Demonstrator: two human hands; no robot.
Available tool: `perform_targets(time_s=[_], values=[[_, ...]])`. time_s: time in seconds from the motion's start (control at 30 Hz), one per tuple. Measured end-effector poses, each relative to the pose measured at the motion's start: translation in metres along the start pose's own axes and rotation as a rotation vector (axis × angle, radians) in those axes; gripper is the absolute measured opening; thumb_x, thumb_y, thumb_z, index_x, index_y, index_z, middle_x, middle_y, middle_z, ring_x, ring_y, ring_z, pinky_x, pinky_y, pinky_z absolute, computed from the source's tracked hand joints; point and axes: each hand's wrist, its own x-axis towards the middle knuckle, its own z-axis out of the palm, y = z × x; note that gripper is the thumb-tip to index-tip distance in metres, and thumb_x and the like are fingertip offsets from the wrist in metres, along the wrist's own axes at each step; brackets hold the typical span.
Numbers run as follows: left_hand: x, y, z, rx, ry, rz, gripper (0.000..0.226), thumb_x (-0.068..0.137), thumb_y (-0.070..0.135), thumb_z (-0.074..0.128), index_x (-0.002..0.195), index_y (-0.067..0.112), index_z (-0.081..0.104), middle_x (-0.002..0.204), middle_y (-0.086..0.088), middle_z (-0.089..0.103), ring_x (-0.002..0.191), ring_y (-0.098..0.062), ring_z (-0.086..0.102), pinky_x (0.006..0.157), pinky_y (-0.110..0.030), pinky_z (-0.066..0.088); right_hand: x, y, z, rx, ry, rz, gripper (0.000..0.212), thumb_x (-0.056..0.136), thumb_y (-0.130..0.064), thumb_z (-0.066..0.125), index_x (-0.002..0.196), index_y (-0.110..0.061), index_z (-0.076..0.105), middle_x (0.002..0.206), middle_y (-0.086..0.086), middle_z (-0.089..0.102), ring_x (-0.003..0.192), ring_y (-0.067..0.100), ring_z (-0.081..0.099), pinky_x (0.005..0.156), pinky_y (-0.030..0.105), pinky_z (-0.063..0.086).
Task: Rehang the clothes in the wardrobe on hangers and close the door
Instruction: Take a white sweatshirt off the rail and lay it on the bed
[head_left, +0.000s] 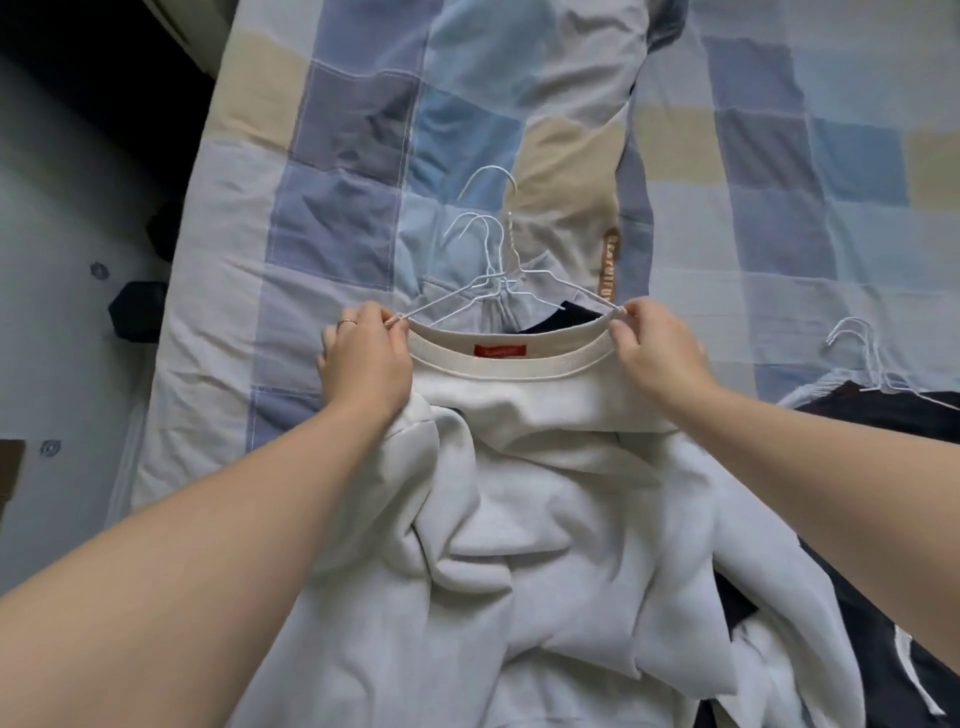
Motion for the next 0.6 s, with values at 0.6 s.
perform_targets(time_s=[0.6], values=[[-0.135, 0.031, -0.114, 0.231, -0.256, 0.323, 0.071, 0.097, 0.063, 0.035, 0.158, 0.034, 0.014, 0.168, -0.001, -0.002, 0.153, -0.025, -0.009, 0.122, -0.05, -0.002, -0.172, -0.029, -0.095, -0.25, -0.171, -0.187, 0.08, 0.08, -0.08, 0.004, 0.152, -0.047, -0.008, 0.163, -0.018, -0.013, 0.151, 0.018, -0.01, 0.117, 0.058, -0.001]])
